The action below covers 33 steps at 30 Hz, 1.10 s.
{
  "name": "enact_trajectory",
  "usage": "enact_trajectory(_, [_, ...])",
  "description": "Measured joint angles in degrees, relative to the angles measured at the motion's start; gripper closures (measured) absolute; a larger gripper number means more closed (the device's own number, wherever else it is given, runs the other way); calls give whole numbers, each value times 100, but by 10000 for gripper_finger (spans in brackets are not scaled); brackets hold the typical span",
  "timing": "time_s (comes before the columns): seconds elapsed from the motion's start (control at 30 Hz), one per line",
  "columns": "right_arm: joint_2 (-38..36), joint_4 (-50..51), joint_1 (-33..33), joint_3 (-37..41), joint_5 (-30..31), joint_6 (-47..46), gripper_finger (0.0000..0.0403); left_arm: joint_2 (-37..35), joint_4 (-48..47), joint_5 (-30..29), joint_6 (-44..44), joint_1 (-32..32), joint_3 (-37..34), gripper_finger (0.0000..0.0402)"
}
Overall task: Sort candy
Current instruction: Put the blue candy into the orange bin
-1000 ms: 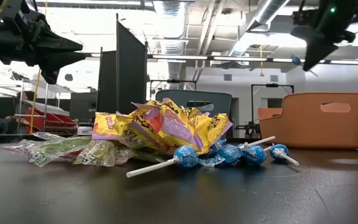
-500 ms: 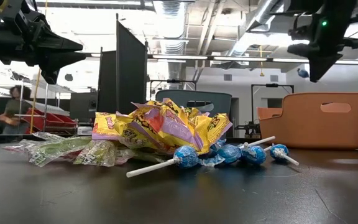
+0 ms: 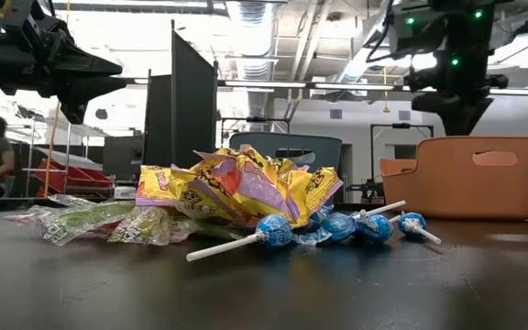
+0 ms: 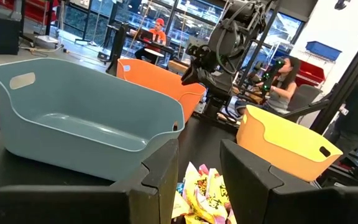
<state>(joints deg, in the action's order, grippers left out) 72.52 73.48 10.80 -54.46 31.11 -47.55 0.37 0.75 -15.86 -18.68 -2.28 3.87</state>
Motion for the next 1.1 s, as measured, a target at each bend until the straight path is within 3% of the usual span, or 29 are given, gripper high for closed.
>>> enact_trajectory(0.13, [-69,-697,-183,0,22,672,255,-1,-2,0,32,0,0,286])
enact_trajectory(0.37, [-263,-2641,-751,0,104,2741,196,-1,0,0,42,0,1,286])
enact_trajectory(0.53, [56,-3556,-1233,-2,-560,4171,181,-1,-1,0,42,0,1,286])
enact_trajectory(0.8, [1196,-4018,-1781,-60,-852,4432,197,-1,0,0,44,0,-1,286])
enact_trajectory(1.1, [2642,-3829,-1845,-1052,-875,4329,172,1,1,-93,55,2,0,286])
